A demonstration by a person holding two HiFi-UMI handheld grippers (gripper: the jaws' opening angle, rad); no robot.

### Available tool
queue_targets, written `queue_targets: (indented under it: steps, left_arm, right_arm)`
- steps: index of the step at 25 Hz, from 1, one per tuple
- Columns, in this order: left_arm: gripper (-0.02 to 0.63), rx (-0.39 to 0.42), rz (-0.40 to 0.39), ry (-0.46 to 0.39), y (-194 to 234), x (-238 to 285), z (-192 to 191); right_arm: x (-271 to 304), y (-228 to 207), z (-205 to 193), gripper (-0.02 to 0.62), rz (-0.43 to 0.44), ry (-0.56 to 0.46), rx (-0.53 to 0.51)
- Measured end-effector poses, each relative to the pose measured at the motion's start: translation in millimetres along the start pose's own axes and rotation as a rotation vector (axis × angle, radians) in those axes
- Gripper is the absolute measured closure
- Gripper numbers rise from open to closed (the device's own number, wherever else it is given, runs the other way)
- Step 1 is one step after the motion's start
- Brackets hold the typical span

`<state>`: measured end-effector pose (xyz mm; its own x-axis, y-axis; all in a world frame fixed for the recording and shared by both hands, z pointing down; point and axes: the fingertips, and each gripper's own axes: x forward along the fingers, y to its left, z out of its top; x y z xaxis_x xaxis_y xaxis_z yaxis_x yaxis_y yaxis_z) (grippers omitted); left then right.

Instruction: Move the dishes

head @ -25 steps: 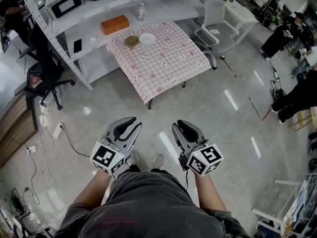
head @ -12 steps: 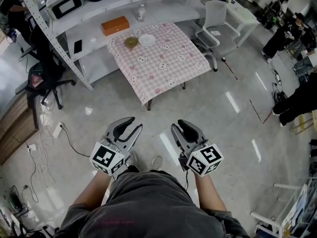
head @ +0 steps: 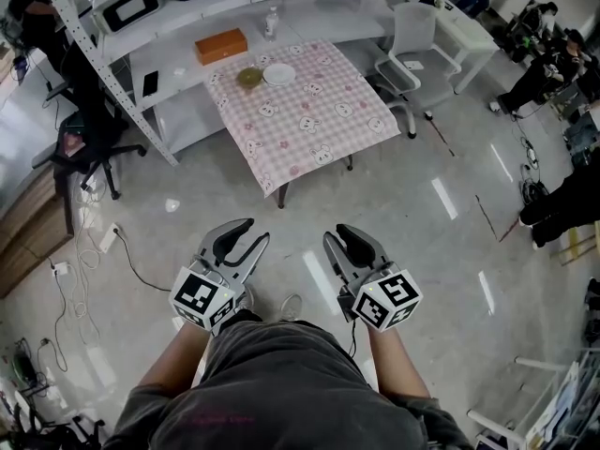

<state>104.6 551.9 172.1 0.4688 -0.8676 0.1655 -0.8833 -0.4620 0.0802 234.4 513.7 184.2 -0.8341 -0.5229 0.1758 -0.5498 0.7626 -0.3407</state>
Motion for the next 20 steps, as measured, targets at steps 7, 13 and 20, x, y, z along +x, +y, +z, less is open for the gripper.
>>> queue_targets:
  steps: [7, 13, 20]
  left_arm:
    - [0.462, 0.003, 0.026, -0.005, -7.8, 10.3, 2.2]
    - [0.460, -0.002, 0.037, -0.004, -7.1, 16.4, -0.6]
    - [0.460, -0.005, 0.038, -0.009, -1.4, 24.6, -0.3]
  right_arm:
    - [-5.8, -13.5, 1.3, 0.500, 0.019, 0.003, 0.002]
    - [-4.2, -21.0, 2.2, 0.500, 0.027, 0.003, 0.005]
    - [2.0, -30.2, 1.8, 0.500, 0.022, 0.009, 0.008]
